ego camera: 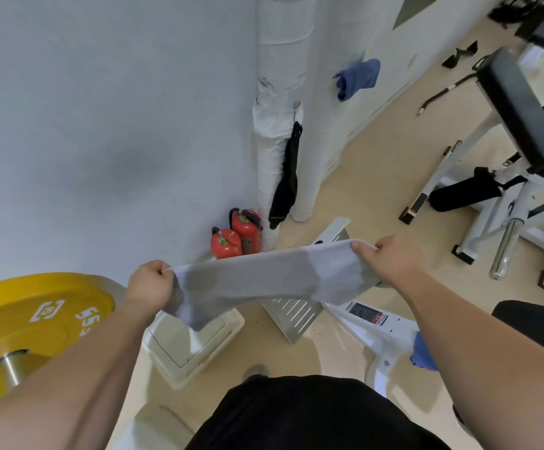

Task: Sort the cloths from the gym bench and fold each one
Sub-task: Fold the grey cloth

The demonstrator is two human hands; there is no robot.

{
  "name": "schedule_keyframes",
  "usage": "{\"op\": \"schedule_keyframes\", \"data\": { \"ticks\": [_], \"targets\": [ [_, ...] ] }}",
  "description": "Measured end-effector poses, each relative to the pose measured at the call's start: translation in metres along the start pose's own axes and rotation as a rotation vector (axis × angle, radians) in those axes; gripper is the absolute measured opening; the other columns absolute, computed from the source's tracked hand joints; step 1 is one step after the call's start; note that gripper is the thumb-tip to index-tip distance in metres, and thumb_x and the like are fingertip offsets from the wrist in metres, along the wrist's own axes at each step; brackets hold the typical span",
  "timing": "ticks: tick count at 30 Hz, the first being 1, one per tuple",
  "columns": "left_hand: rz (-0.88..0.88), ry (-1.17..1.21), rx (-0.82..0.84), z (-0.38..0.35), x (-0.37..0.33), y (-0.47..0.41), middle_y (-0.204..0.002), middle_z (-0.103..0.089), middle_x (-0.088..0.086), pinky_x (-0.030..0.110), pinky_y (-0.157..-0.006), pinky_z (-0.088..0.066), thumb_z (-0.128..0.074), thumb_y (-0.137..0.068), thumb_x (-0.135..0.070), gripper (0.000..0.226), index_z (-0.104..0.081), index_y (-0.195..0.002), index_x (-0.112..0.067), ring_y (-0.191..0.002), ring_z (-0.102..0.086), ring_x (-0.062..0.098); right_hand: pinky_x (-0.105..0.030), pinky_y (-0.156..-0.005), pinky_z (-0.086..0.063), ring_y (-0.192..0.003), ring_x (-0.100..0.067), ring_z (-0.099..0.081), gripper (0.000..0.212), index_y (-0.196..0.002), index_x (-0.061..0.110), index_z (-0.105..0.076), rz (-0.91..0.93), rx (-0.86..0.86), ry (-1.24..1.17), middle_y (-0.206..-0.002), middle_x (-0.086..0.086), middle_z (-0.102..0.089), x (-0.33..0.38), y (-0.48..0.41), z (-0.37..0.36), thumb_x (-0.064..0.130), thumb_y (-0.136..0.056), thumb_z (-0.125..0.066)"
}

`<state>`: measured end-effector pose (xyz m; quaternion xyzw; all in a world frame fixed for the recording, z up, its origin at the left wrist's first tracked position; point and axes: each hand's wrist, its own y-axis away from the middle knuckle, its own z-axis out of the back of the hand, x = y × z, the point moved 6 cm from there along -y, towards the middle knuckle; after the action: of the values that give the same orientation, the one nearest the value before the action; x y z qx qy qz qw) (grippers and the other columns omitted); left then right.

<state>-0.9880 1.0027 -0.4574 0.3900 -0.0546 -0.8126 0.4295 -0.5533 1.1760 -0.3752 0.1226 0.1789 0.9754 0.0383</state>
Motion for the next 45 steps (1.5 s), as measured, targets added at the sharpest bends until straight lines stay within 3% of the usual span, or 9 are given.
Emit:
{"op": "schedule_keyframes", "data": {
  "ticks": [6,11,19,25,28,31,37,39,45],
  "targets": [
    [0.033,0.391,0.256,-0.032,-0.044,0.043,-0.079,-0.065,0.016,0.039,-0.068,-0.045,-0.049,-0.092,-0.003,0.022,-0.069,-0.087,0.003,-0.074,-0.057,0.026,-0.027,-0.055,-0.036,-0.066,-0.017,-0.053,0.008,-0.093,0.023,-0.059,-0.032,0.172,-0.350,-0.090,-0.007,-0.063,0.049,0.023,-0.026,0.025,-0.087,-0.054],
    [0.003,0.696,0.372,-0.048,-0.092,0.087,-0.100,-0.076,0.009,0.040,-0.084,-0.054,-0.058,-0.096,-0.009,0.027,-0.079,-0.086,-0.023,-0.092,-0.067,0.024,-0.025,-0.054,-0.044,-0.062,-0.016,-0.052,0.024,-0.108,0.027,-0.058,0.004,0.324,-0.943,-0.079,-0.003,-0.055,0.108,0.067,-0.043,0.010,-0.093,-0.057],
    [-0.100,0.986,0.434,-0.040,-0.142,0.125,-0.107,-0.077,0.008,0.038,-0.087,-0.058,-0.063,-0.095,-0.006,0.024,-0.076,-0.112,-0.017,-0.101,-0.073,0.024,-0.025,-0.060,-0.058,-0.069,-0.016,-0.072,0.019,-0.109,0.004,-0.064,-0.043,0.401,-1.681,-0.081,-0.010,-0.074,0.153,0.096,-0.029,-0.004,-0.098,-0.051],
    [-0.010,1.176,0.433,-0.037,-0.143,0.120,-0.114,-0.075,0.012,0.027,-0.080,-0.060,-0.052,-0.102,-0.007,0.027,-0.071,-0.122,-0.005,-0.103,-0.073,0.022,-0.021,-0.087,-0.055,-0.107,-0.012,-0.070,0.043,-0.118,0.016,-0.071,0.303,0.274,-1.311,-0.118,-0.006,-0.073,0.168,0.101,-0.024,-0.013,-0.092,-0.055],
    [-0.021,1.219,0.454,-0.038,-0.148,0.122,-0.112,-0.075,0.017,0.028,-0.084,-0.061,-0.052,-0.102,-0.007,0.025,-0.071,-0.118,-0.002,-0.100,-0.074,0.023,-0.020,-0.080,-0.054,-0.092,-0.007,-0.071,0.040,-0.100,0.026,-0.075,0.413,0.122,-1.133,-0.103,0.002,-0.075,0.169,0.098,-0.018,-0.010,-0.089,-0.062],
    [-0.030,1.204,0.430,-0.038,-0.152,0.121,-0.111,-0.075,0.018,0.031,-0.087,-0.060,-0.054,-0.101,-0.008,0.024,-0.072,-0.117,-0.003,-0.103,-0.073,0.027,-0.030,-0.072,-0.056,-0.073,-0.011,-0.065,0.021,-0.091,0.013,-0.072,0.447,0.101,-1.128,-0.074,0.001,-0.069,0.167,0.097,-0.021,-0.008,-0.086,-0.069],
    [0.031,1.233,0.514,-0.040,-0.152,0.115,-0.119,-0.071,0.025,0.044,-0.098,-0.055,-0.047,-0.103,-0.010,0.030,-0.070,-0.121,-0.002,-0.113,-0.068,0.037,-0.031,-0.083,-0.059,-0.086,-0.021,-0.073,0.034,-0.102,0.011,-0.074,0.474,0.120,-1.131,-0.089,-0.009,-0.076,0.169,0.100,-0.025,-0.007,-0.080,-0.056],
    [0.049,1.299,0.594,-0.037,-0.153,0.116,-0.117,-0.069,0.028,0.042,-0.089,-0.060,-0.044,-0.099,-0.005,0.034,-0.066,-0.124,0.001,-0.106,-0.069,0.036,-0.032,-0.087,-0.058,-0.091,-0.024,-0.072,0.041,-0.107,0.017,-0.072,0.512,0.113,-1.104,-0.094,-0.013,-0.075,0.168,0.098,-0.022,-0.007,-0.079,-0.054],
    [-0.022,1.213,0.618,-0.039,-0.147,0.120,-0.103,-0.076,0.014,0.031,-0.081,-0.059,-0.046,-0.104,-0.003,0.024,-0.068,-0.114,-0.004,-0.095,-0.073,0.022,-0.018,-0.073,-0.052,-0.075,-0.004,-0.067,0.029,-0.082,0.026,-0.076,0.550,-0.044,-0.946,-0.079,0.005,-0.073,0.168,0.097,-0.008,-0.003,-0.085,-0.072]
  ]
}}
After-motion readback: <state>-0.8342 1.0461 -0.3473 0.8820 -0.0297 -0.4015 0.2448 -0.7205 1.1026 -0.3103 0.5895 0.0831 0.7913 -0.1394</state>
